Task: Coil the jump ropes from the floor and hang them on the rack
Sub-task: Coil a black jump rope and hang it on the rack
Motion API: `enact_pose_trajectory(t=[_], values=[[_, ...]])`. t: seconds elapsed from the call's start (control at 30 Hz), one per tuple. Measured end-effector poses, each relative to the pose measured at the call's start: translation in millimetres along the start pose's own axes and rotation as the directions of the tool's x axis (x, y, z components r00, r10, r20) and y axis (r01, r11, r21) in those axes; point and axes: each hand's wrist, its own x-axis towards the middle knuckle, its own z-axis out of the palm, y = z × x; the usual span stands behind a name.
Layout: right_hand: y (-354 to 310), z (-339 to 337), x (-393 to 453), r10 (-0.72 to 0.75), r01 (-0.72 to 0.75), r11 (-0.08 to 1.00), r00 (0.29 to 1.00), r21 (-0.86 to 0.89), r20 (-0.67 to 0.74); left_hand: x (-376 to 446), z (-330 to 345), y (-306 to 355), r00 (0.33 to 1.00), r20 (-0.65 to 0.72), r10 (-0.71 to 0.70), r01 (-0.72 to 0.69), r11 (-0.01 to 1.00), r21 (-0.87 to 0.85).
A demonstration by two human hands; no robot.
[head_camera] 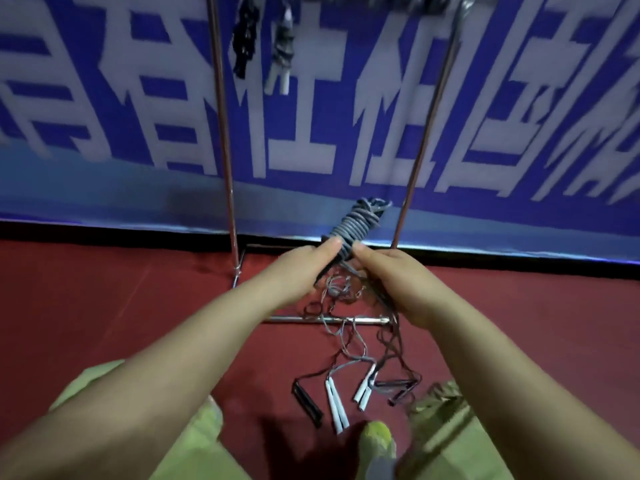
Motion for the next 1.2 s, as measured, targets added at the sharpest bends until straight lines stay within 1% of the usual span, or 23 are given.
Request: enact_pose_trajectory(t=[0.07,0.1,0.13,0.23,0.27,0.33,0.37,0.4,0.47,0.53,0.63,0.7,0.77,0.83,0.87,0.9,0.93,1.03,1.13,1.2], values=[[-22.4,-2.2,-26.6,-0.005,0.004,1.000,0.999,-0.019,-0.051,-14.8,-2.1,18.8,0.997,-0.015,0.071,-0.067,0.986,0.154],[-31.7,-2.8,-38.4,-0.013,0.010,0.999,0.997,-0.044,-0.081,-23.9,-2.5,29.1,0.996,-0.021,0.086,-0.081,0.978,0.195],[-41.2,-3.8,-50.1,-0.026,0.017,0.996,0.994,-0.084,-0.104,-33.6,-2.2,39.6,0.995,-0.028,0.101,-0.092,0.973,0.212],[-70.7,-7.4,-79.7,-0.092,0.059,0.980,0.981,-0.190,-0.171,-63.1,-2.9,75.8,0.986,-0.057,0.157,-0.144,0.971,0.189],[-80.6,-7.0,-87.9,-0.116,0.080,0.978,0.975,-0.193,-0.187,-70.2,-5.2,86.8,0.980,-0.066,0.188,-0.171,0.963,0.207],[-97.4,-2.4,-105.8,-0.166,0.138,0.979,0.965,-0.147,-0.205,-88.8,-14.5,110.3,0.969,-0.061,0.238,-0.218,0.948,0.233],[-101.4,-2.3,-106.6,-0.175,0.155,0.982,0.963,-0.109,-0.203,-90.5,-18.9,118.6,0.969,-0.047,0.241,-0.226,0.951,0.210],[-105.9,-1.4,-107.7,-0.183,0.172,0.982,0.960,-0.072,-0.212,-96.0,-26.1,127.1,0.974,-0.024,0.226,-0.219,0.962,0.163],[-114.0,0.9,-120.2,-0.248,0.257,0.966,0.946,0.016,-0.209,-119.2,-42.4,137.9,0.977,0.058,0.205,-0.204,0.979,-0.021],[-121.7,4.3,-134.0,-0.317,0.331,0.941,0.935,0.069,-0.160,-141.8,-56.1,141.0,0.949,0.229,0.217,-0.168,0.962,-0.213],[-131.9,11.7,-149.2,-0.448,0.450,0.889,0.893,0.085,-0.041,-162.3,-58.9,135.2,0.843,0.459,0.282,-0.060,0.896,-0.440],[-134.1,14.5,-150.6,-0.516,0.512,0.856,0.855,0.076,0.051,-167.4,-49.8,132.0,0.742,0.557,0.373,0.039,0.806,-0.591],[-138.2,13.7,-152.9,-0.522,0.520,0.853,0.851,0.048,0.065,-169.9,-41.0,130.3,0.655,0.589,0.473,0.107,0.714,-0.692],[-143.1,9.6,-161.1,-0.500,0.502,0.865,0.860,0.011,0.097,-173.1,-35.9,131.1,0.612,0.595,0.521,0.144,0.667,-0.731],[-145.7,5.4,-167.0,-0.486,0.493,0.869,0.864,-0.029,0.133,-174.0,-34.9,131.7,0.605,0.603,0.521,0.154,0.666,-0.730],[-147.2,0.9,-174.6,-0.478,0.493,0.867,0.864,-0.075,0.158,-177.1,-33.5,132.7,0.607,0.612,0.507,0.156,0.680,-0.717],[-146.6,-5.9,-179.8,-0.486,0.510,0.851,0.855,-0.124,0.178,-178.6,-33.3,133.1,0.626,0.616,0.477,0.148,0.704,-0.695],[-140.9,-20.0,-191.0,-0.513,0.538,0.812,0.843,-0.227,0.164,-180.4,-36.7,138.3,0.728,0.575,0.373,0.070,0.794,-0.604],[-139.8,-20.3,-194.4,-0.489,0.511,0.826,0.860,-0.240,0.147,-182.2,-38.7,148.1,0.828,0.445,0.342,-0.042,0.829,-0.558],[-145.1,-15.6,-195.5,-0.485,0.484,0.821,0.871,-0.302,0.076,-184.6,-37.2,152.9,0.865,0.359,0.350,-0.100,0.822,-0.560]])
